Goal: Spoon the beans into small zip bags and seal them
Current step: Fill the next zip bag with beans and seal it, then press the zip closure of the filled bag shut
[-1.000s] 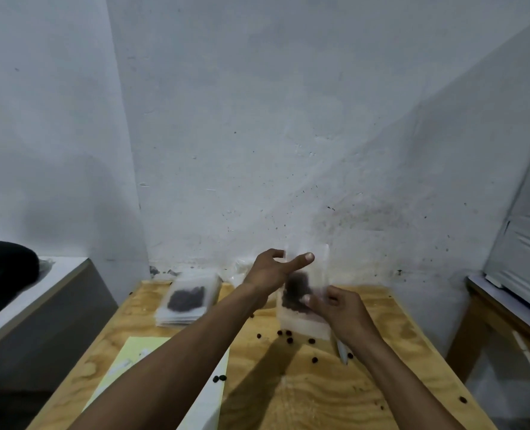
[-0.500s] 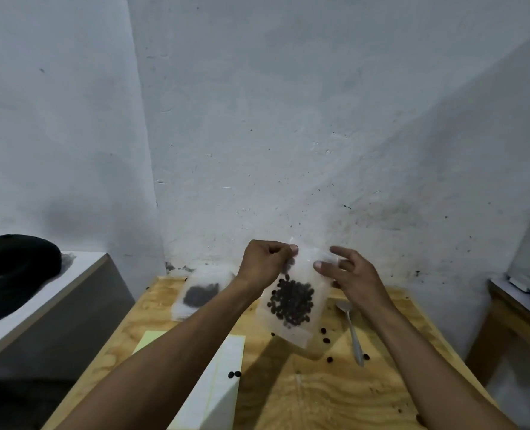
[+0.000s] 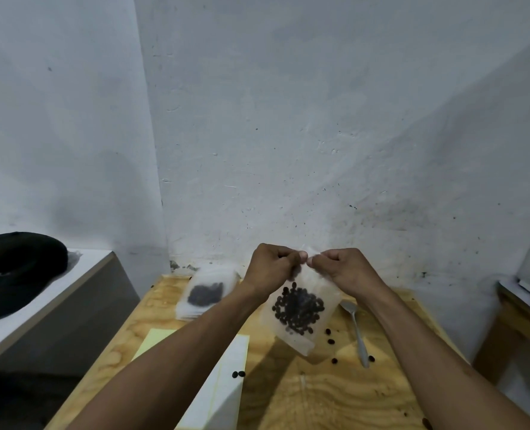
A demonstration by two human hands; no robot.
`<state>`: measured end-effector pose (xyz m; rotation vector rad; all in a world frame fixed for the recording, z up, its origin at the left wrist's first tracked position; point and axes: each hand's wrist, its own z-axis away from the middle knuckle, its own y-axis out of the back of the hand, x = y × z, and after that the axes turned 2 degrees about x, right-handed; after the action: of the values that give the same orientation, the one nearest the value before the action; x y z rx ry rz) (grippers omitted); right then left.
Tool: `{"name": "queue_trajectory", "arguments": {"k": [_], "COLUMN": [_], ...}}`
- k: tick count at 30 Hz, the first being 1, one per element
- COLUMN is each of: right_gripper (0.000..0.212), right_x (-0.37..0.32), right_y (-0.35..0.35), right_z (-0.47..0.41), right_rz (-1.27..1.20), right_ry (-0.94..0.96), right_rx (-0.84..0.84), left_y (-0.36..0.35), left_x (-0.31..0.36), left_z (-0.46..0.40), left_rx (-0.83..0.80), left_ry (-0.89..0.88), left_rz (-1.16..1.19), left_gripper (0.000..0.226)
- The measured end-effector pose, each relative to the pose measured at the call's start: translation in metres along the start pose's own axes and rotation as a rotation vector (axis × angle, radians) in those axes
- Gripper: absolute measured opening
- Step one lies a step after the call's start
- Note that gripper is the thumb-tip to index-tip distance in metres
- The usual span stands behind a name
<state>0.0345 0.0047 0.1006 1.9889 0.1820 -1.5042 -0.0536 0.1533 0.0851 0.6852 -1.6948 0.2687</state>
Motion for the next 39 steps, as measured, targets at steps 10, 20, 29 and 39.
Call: {"name": "queue_trajectory", "arguments": {"k": [10,20,29,39], "right_gripper": [0.021,0.039,0.018,0.02], "right_x": [0.001,-0.004,-0.024,-0.01], "right_y": [0.004,-0.008,-0.079,-0.197], "right_z": [-0.001,-0.005,-0.012,0.026], "right_rz": [0.053,-0.203,-0.259,0.379], "right_ry": [0.027,-0.022,0.016,0.237], "right_rx": [-0.045,0.134,0.036,-0.435], "left_y": [0.03,0.052,0.129,0.212], "left_x": [-0.007,0.003,-0.005,-0.046], "left_z": [-0.01,0.0,0.012,0.039], "left_rx": [0.124,0.044,0.247,0.603], "left_ry": [0.072,0.138,0.068,0.073], "left_rz": [0.047,0.316,0.279,0.312], "left_gripper": [0.033,0.025,0.024,0.022]}}
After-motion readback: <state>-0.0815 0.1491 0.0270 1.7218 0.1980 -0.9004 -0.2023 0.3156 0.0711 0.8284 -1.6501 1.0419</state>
